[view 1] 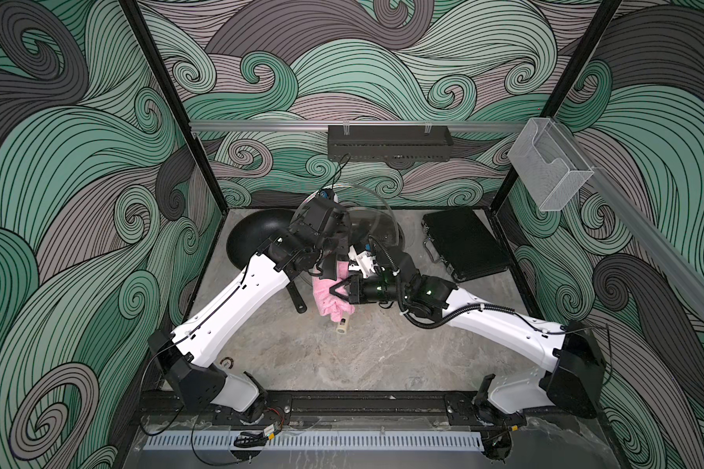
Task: Wipe the pot lid with a cloth
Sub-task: Wipe the pot lid.
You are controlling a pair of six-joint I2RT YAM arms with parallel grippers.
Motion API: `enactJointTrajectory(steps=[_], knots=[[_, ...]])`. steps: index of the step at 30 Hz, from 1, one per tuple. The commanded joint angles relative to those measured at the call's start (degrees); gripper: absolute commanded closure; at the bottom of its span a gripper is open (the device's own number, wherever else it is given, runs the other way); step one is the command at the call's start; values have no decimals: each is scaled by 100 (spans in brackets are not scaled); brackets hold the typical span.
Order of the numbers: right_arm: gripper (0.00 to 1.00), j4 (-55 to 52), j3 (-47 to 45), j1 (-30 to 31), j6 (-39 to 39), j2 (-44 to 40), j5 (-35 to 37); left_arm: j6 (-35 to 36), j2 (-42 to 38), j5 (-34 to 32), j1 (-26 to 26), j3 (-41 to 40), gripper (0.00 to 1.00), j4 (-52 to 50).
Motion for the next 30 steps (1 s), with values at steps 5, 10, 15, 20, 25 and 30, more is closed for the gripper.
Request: enactJointTrajectory(steps=[5,10,15,20,25,30], knots=[[100,119,-139,-3,190,-123,813,-184,-384,-46,45,258,100,864],[100,-588,-267,-408,-7,-700,835,198,-611,82,87,105,100,724],[100,-1488,-87,-1037,-297,-1137,511,825,-674,663,86,70,100,401],[100,-2745,666,-1882,-1019,-1093,-126,1541,-791,1244,77,-20,100,-32],[100,-3489,1448,-2410,-1549,-489,-1004,2555,-1081,1948,5,-225,100,-316],[100,-3971,2225,-2544,-1860,197,-1651,3428,-1420,2189,-70,-481,100,-420]])
